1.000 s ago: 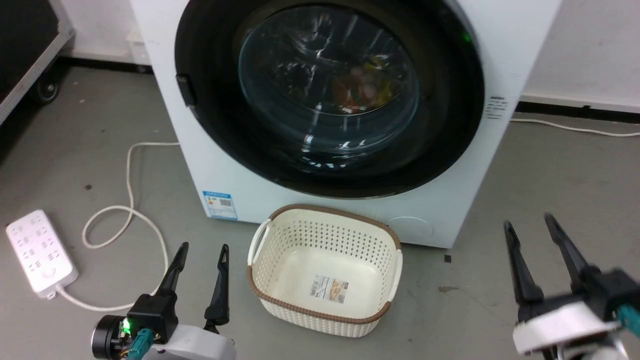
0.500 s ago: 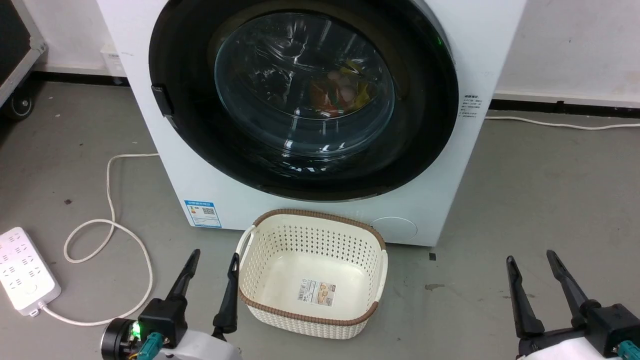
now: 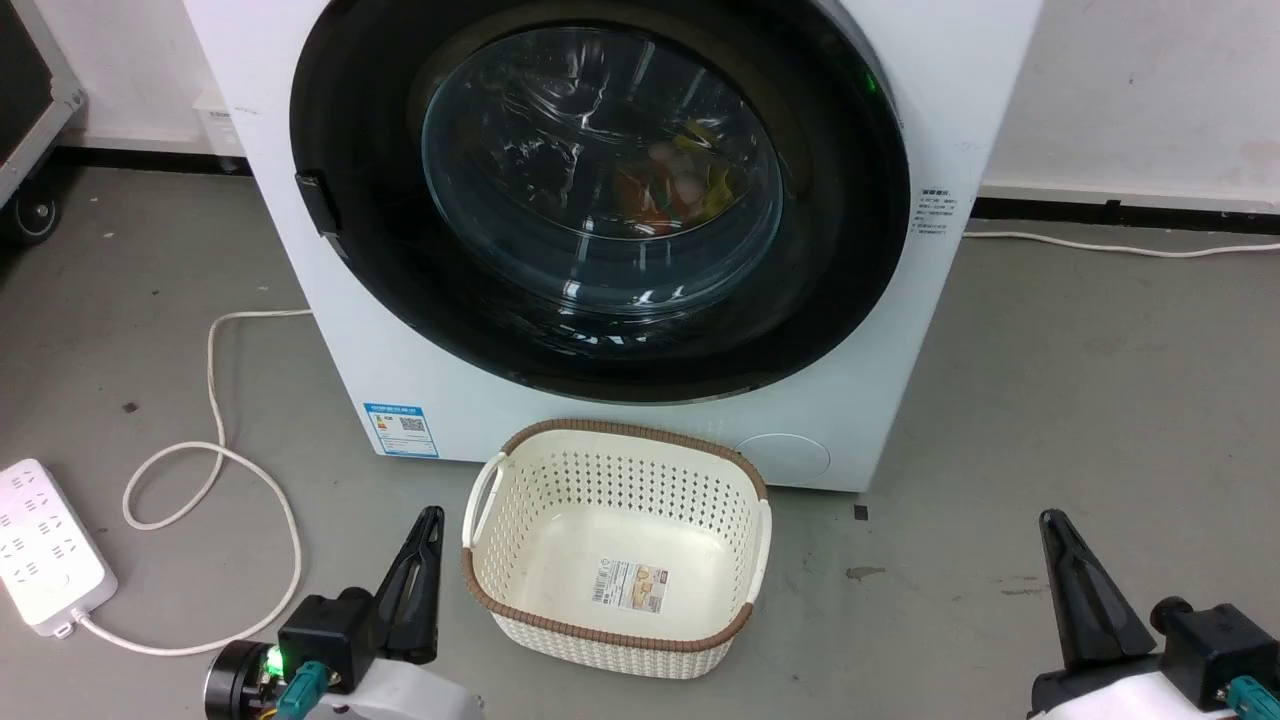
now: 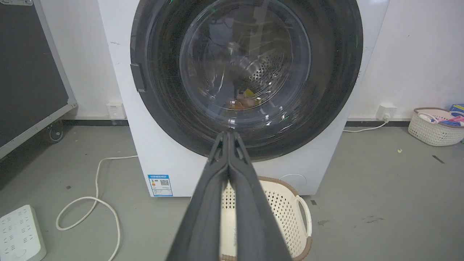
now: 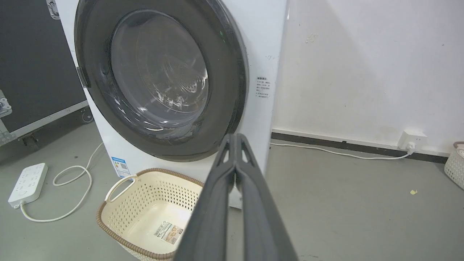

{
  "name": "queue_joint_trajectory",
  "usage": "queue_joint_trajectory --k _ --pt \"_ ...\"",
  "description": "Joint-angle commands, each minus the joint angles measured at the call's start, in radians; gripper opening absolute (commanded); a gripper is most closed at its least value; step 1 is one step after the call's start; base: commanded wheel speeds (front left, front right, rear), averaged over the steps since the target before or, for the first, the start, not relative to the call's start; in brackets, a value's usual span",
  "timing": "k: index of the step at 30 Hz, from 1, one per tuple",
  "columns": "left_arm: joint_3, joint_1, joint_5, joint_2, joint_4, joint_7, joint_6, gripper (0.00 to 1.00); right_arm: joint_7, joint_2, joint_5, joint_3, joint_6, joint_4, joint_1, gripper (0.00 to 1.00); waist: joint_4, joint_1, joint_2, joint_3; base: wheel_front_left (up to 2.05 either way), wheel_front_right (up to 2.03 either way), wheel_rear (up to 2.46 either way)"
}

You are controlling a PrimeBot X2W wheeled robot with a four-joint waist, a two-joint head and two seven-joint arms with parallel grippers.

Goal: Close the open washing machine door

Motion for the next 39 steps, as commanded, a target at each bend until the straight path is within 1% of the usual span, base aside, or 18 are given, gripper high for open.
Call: queue_joint_trajectory --k 1,39 --pt "0.004 0.002 0.007 -0.001 -0.006 0.005 0.006 0.00 0.003 0.001 -0.003 0.003 0.000 -0.004 -0.004 0.00 0.000 0.0000 0.0000 0.000 0.00 0.00 0.00" --pt "0.031 0.008 0.044 -0.011 -0.060 0.091 0.034 0.00 0.088 0.002 -0.015 0.033 0.000 -0.023 -0.022 0.00 0.004 0.0000 0.0000 0.005 0.00 0.00 0.00"
